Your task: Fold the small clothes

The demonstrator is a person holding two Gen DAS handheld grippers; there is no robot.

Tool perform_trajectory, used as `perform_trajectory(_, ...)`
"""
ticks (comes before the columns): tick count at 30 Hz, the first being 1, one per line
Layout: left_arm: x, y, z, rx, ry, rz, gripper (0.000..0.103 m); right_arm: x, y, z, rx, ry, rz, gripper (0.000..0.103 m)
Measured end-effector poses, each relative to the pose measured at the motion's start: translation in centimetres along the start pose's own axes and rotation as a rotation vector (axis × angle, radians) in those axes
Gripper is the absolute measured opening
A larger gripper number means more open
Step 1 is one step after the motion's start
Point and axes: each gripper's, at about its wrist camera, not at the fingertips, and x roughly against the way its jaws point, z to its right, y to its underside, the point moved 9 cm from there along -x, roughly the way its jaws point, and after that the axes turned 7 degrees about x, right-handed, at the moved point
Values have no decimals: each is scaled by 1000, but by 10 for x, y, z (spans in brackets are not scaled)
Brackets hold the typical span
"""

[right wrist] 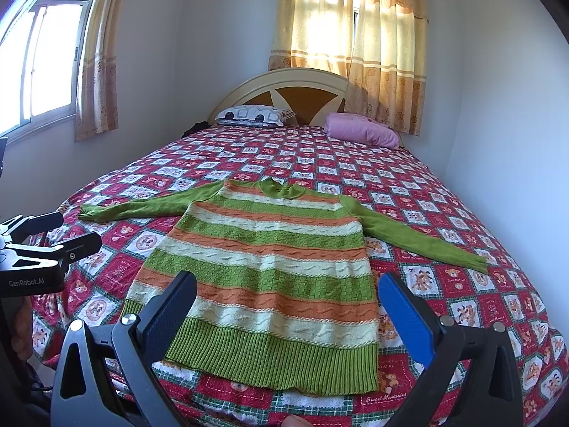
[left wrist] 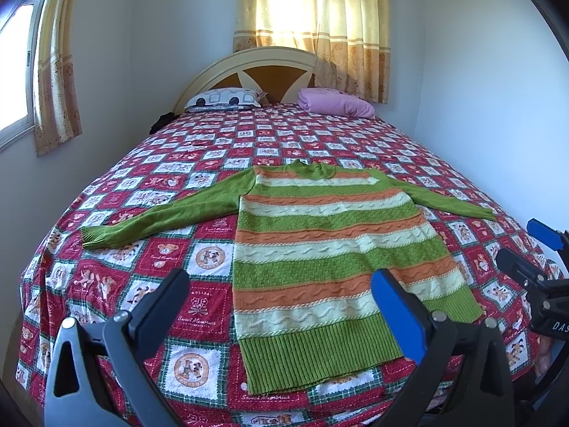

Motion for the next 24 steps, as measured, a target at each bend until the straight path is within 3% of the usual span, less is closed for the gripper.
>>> perform_trajectory(24, 1, 0, 1, -3, -2, 1, 103, -1, 2, -6, 8, -11, -6, 102)
